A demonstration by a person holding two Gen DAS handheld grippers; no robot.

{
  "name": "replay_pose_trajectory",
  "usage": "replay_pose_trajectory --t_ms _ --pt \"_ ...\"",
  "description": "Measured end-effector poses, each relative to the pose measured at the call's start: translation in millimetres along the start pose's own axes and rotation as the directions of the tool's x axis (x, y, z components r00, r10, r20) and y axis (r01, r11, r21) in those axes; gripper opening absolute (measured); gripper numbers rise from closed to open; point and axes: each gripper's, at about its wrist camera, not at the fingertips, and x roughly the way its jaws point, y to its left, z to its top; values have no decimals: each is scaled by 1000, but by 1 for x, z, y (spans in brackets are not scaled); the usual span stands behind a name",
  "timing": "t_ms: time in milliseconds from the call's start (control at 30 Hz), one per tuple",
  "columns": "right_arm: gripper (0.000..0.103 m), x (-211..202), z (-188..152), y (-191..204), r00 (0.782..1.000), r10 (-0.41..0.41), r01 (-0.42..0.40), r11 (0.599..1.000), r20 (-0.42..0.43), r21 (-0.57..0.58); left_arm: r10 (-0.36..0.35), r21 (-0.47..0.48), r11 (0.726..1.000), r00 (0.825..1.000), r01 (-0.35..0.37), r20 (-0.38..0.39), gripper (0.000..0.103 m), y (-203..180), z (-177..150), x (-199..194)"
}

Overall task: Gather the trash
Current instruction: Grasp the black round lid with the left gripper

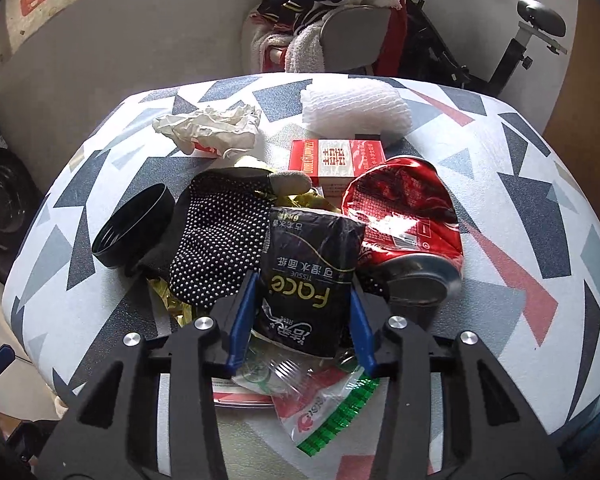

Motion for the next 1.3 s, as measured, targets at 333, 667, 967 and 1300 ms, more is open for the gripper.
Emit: replay_pose_trajectory --t_ms 333,667,967,1300 --pt "32 -47 2 -26 981 134 -142 989 137 50 -100 -68 993 992 95 -75 97 16 67 78" --pt "32 -59 -2 -41 972 171 -185 980 161 75 -144 -191 976 966 102 -217 97 24 103 161" --pt "32 -57 -8 -40 976 164 -172 984 145 42 4 -121 992 968 -35 -249 91 15 114 184" --pt "32 -76 -17 -42 974 150 -153 988 168 2 37 -58 997 988 -46 -151 91 11 122 134"
